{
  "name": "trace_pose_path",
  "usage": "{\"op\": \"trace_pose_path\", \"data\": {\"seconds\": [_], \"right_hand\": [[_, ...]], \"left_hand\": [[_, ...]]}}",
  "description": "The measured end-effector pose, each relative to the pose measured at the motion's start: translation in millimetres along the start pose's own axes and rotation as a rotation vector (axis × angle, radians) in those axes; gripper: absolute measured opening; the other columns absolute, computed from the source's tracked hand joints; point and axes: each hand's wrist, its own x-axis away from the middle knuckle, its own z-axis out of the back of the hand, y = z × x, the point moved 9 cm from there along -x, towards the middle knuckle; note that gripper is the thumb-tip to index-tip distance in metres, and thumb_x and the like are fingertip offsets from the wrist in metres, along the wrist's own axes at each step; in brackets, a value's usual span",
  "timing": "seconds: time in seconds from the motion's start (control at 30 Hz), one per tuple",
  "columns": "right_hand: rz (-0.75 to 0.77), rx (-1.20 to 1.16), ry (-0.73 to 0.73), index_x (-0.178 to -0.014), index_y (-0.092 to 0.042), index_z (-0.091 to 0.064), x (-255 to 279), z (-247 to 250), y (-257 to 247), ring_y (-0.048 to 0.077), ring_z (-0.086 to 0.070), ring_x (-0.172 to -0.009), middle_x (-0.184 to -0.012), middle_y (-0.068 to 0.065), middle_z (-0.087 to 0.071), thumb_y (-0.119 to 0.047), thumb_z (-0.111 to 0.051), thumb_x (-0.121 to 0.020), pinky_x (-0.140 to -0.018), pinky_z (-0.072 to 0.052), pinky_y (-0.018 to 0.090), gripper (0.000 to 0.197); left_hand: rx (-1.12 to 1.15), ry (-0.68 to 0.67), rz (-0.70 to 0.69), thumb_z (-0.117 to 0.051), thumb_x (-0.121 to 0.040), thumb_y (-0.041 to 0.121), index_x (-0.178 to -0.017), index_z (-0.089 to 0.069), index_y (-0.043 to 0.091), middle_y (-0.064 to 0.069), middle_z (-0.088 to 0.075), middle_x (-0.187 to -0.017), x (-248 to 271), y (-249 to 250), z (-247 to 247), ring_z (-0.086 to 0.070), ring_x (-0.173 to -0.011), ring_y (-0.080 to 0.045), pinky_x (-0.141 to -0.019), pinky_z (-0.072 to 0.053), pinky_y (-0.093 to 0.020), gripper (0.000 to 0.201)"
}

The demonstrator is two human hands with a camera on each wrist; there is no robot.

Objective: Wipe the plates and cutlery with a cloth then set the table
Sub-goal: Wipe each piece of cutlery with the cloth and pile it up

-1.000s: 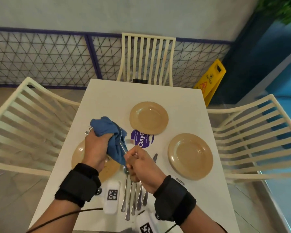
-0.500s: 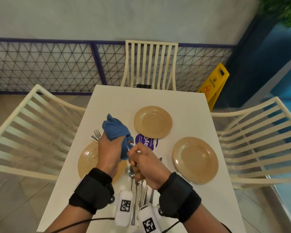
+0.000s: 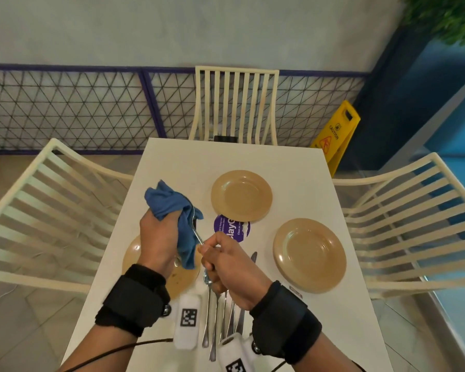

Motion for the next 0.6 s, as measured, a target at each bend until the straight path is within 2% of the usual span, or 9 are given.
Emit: {"op": "trace_pose_path", "data": {"seconds": [0.07,0.13,0.17,0.23,0.3,0.37,0.4,0.5,0.6], "right_hand": [[0.000,0.009,0.024,-0.093,-0.015,-0.047,-5,3,-2,0.010,-0.027,-0.050,-0.066,0.000,-0.041,-0.012,-0.042,-0.102,-0.044,-0.021,0.025,0.011],[-0.006,0.005,0.059,-0.092,-0.014,-0.047,-15,6,0,0.010,-0.028,-0.048,-0.067,0.001,-0.042,-0.014,-0.042,-0.103,-0.043,-0.022,0.025,0.012],[-0.009,-0.001,0.077,-0.092,-0.014,-0.047,-19,7,3,0.011,-0.029,-0.048,-0.068,0.002,-0.044,-0.016,-0.042,-0.104,-0.043,-0.023,0.025,0.013],[-0.014,-0.034,0.084,-0.093,-0.013,-0.048,-26,5,10,0.011,-0.033,-0.047,-0.069,0.004,-0.046,-0.018,-0.043,-0.105,-0.041,-0.027,0.024,0.014],[-0.015,-0.035,0.054,-0.094,-0.011,-0.051,-29,3,17,0.011,-0.042,-0.048,-0.073,0.005,-0.052,-0.020,-0.047,-0.104,-0.042,-0.039,0.025,0.015],[0.014,0.099,0.065,-0.096,-0.011,-0.057,-28,16,17,0.015,-0.058,-0.061,-0.084,0.007,-0.062,-0.024,-0.053,-0.101,-0.058,-0.056,0.033,0.015],[0.042,0.166,0.103,-0.098,-0.011,-0.060,-28,27,14,0.016,-0.062,-0.070,-0.091,0.006,-0.065,-0.026,-0.055,-0.099,-0.066,-0.058,0.036,0.016],[0.127,0.173,0.222,-0.105,-0.017,-0.062,-32,60,-5,0.013,-0.064,-0.084,-0.107,0.004,-0.066,-0.033,-0.057,-0.098,-0.072,-0.056,0.028,0.018],[0.220,0.200,0.191,-0.103,-0.023,-0.065,-42,55,-25,0.010,-0.061,-0.081,-0.095,-0.003,-0.067,-0.036,-0.057,-0.099,-0.075,-0.054,0.030,0.016]], "left_hand": [[0.027,-0.009,0.051,-0.057,-0.099,0.016,-0.098,-0.067,0.008,-0.016,-0.069,-0.094,9,-9,-11,-0.066,-0.085,-0.029,-0.083,-0.057,-0.043,0.013],[0.044,-0.041,0.149,-0.052,-0.102,0.015,-0.113,-0.061,0.003,-0.016,-0.068,-0.109,21,-30,-22,-0.065,-0.103,-0.030,-0.099,-0.052,-0.049,0.019],[0.048,-0.066,0.182,-0.051,-0.102,0.013,-0.116,-0.060,0.001,-0.016,-0.068,-0.112,29,-35,-25,-0.065,-0.105,-0.031,-0.099,-0.052,-0.049,0.020],[-0.008,-0.118,0.165,-0.054,-0.100,0.011,-0.115,-0.063,0.004,-0.017,-0.072,-0.107,32,-37,-22,-0.069,-0.102,-0.034,-0.084,-0.058,-0.041,0.019],[-0.040,-0.134,0.129,-0.057,-0.098,0.011,-0.113,-0.066,0.006,-0.018,-0.073,-0.104,29,-34,-16,-0.070,-0.100,-0.035,-0.076,-0.058,-0.037,0.018],[-0.080,-0.148,0.112,-0.056,-0.099,0.011,-0.112,-0.065,0.003,-0.022,-0.071,-0.106,27,-30,-12,-0.068,-0.102,-0.037,-0.082,-0.057,-0.041,0.018],[-0.115,-0.151,0.110,-0.056,-0.099,0.011,-0.110,-0.065,0.003,-0.022,-0.070,-0.105,26,-29,-9,-0.068,-0.101,-0.036,-0.084,-0.056,-0.042,0.017],[-0.275,-0.255,0.051,-0.058,-0.097,0.008,-0.095,-0.066,0.006,-0.009,-0.072,-0.081,29,-23,-13,-0.069,-0.080,-0.023,-0.075,-0.054,-0.036,0.009],[-0.380,-0.345,0.018,-0.054,-0.096,0.002,-0.076,-0.060,0.007,0.003,-0.061,-0.053,37,-17,-23,-0.058,-0.050,-0.003,-0.055,-0.049,-0.022,0.022]]}}
